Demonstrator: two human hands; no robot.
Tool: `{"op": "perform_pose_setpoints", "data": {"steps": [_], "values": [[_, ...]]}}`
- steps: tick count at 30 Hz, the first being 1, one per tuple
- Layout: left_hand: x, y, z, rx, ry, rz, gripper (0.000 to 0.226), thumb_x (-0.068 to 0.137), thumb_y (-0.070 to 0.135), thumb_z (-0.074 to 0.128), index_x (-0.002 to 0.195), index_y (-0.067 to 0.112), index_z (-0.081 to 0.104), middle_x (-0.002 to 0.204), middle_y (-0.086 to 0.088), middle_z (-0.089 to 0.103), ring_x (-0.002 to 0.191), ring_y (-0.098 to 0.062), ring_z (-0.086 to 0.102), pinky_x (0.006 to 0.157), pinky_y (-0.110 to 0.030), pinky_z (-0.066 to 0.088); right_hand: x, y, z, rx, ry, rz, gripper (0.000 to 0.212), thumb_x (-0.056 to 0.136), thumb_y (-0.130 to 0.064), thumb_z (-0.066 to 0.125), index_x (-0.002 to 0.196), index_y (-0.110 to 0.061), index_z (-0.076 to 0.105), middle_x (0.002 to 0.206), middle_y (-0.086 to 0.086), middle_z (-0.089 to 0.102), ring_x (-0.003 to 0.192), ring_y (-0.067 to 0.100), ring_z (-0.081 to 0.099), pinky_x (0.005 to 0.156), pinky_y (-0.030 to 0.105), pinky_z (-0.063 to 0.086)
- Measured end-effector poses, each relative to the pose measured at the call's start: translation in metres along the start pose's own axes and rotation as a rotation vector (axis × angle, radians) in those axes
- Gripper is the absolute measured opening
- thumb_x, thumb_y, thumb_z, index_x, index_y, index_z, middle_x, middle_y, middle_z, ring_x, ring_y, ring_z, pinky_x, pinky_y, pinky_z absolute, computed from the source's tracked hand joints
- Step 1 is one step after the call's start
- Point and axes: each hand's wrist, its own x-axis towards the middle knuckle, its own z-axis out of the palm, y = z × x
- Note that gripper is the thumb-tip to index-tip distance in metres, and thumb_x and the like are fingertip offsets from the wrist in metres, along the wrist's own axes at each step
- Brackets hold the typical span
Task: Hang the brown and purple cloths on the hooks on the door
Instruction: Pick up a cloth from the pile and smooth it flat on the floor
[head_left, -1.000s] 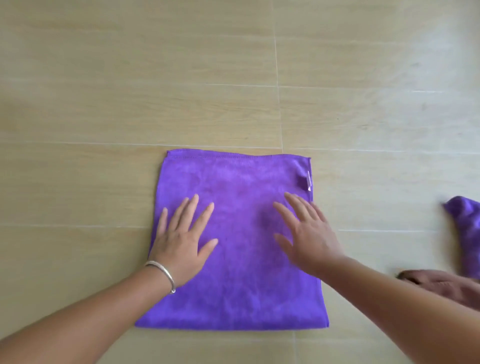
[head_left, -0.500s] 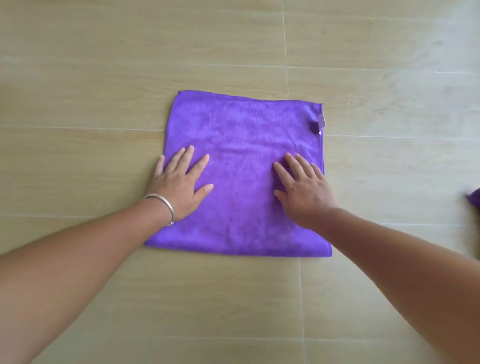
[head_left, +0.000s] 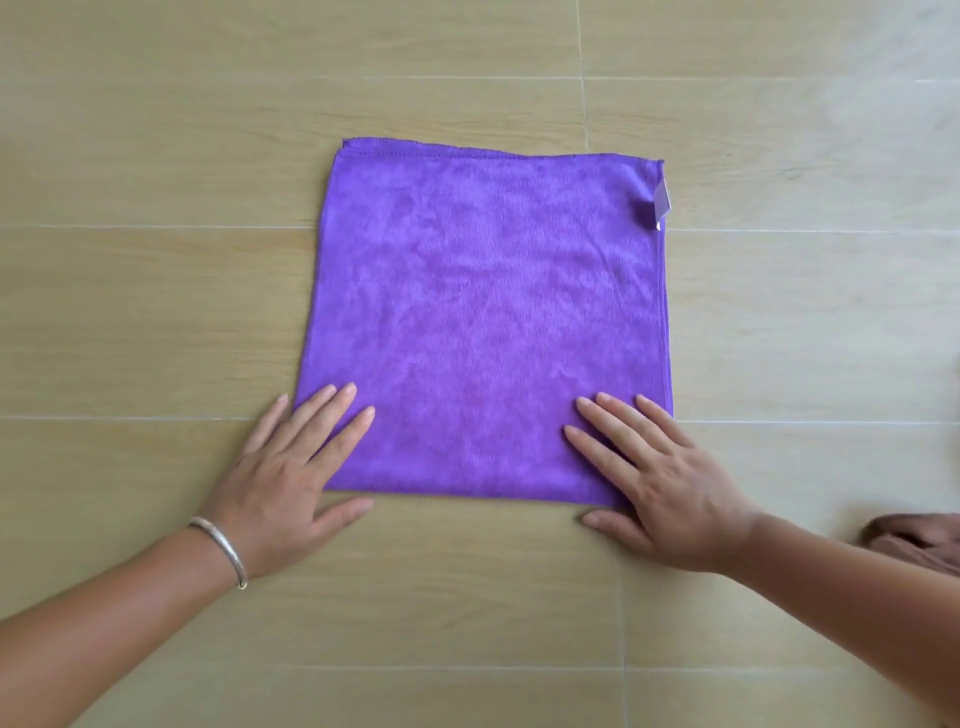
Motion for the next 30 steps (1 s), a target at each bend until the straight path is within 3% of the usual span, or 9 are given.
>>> {"op": "perform_pose_setpoints", "data": {"steps": [5, 10, 13, 15, 18, 21, 30], "values": [[0.012, -0.013, -0.010, -0.014, 0.016, 0.078, 0.063, 0.096, 0.054, 0.027, 0.142, 0.015, 0.043, 0.151, -0.006, 0.035, 0.138, -0.022, 0.036, 0.110, -0.042, 0.029, 0.001, 0.013, -0.008, -0.084, 0.002, -0.062, 0.065, 0.096, -0.057, 0.037, 0.148, -0.018, 0.036, 0.156, 0.009, 0.029, 0.144, 0.027, 0.027, 0.114, 0.051, 0.028], [0.015, -0.024, -0.028, 0.051, -0.036, 0.191, 0.059, 0.081, 0.023, 0.038, 0.136, 0.006, 0.051, 0.144, -0.012, 0.046, 0.130, -0.027, 0.047, 0.105, -0.037, 0.032, 0.001, 0.007, -0.025, -0.196, -0.022, -0.034, 0.052, 0.098, -0.046, 0.035, 0.142, -0.021, 0.048, 0.148, 0.010, 0.043, 0.135, 0.032, 0.043, 0.106, 0.056, 0.038], [0.016, -0.019, -0.048, 0.084, -0.043, 0.146, 0.050, 0.081, 0.015, 0.061, 0.130, 0.003, 0.057, 0.136, -0.013, 0.054, 0.124, -0.030, 0.053, 0.103, -0.043, 0.041, -0.001, -0.001, -0.052, -0.219, -0.122, 0.086, 0.051, 0.096, -0.044, 0.031, 0.136, -0.025, 0.055, 0.145, 0.010, 0.048, 0.134, 0.033, 0.043, 0.107, 0.057, 0.035], [0.015, -0.015, -0.066, 0.076, -0.097, 0.046, 0.057, 0.077, 0.012, 0.074, 0.131, 0.004, 0.056, 0.139, -0.012, 0.052, 0.128, -0.029, 0.049, 0.105, -0.047, 0.038, -0.003, -0.007, -0.077, -0.233, -0.210, 0.190, 0.056, 0.095, -0.046, 0.023, 0.139, -0.027, 0.052, 0.148, 0.010, 0.044, 0.139, 0.031, 0.036, 0.113, 0.056, 0.028], [0.006, -0.007, -0.106, 0.046, -0.150, -0.073, 0.056, 0.091, 0.021, 0.058, 0.143, 0.009, 0.042, 0.151, -0.007, 0.036, 0.142, -0.022, 0.030, 0.115, -0.040, 0.021, -0.006, -0.014, -0.127, -0.207, -0.235, 0.307, 0.057, 0.099, -0.050, 0.015, 0.143, -0.030, 0.045, 0.153, 0.009, 0.037, 0.145, 0.028, 0.025, 0.118, 0.054, 0.015], [-0.001, 0.004, -0.158, 0.037, -0.154, -0.136, 0.055, 0.095, 0.026, 0.050, 0.145, 0.010, 0.038, 0.154, -0.005, 0.031, 0.144, -0.020, 0.024, 0.116, -0.039, 0.017, -0.013, -0.017, -0.183, -0.211, -0.255, 0.399, 0.057, 0.098, -0.051, 0.013, 0.147, -0.031, 0.034, 0.159, 0.007, 0.024, 0.148, 0.025, 0.012, 0.118, 0.051, 0.001], [-0.030, 0.014, -0.358, 0.070, -0.173, -0.216, 0.054, 0.100, 0.036, 0.031, 0.150, 0.017, 0.024, 0.159, 0.003, 0.017, 0.147, -0.011, 0.010, 0.117, -0.035, 0.009, -0.034, -0.036, -0.389, -0.242, -0.275, 0.463, 0.060, 0.096, -0.048, 0.004, 0.151, -0.033, 0.022, 0.161, 0.005, 0.013, 0.149, 0.024, -0.001, 0.117, 0.051, -0.003]]}}
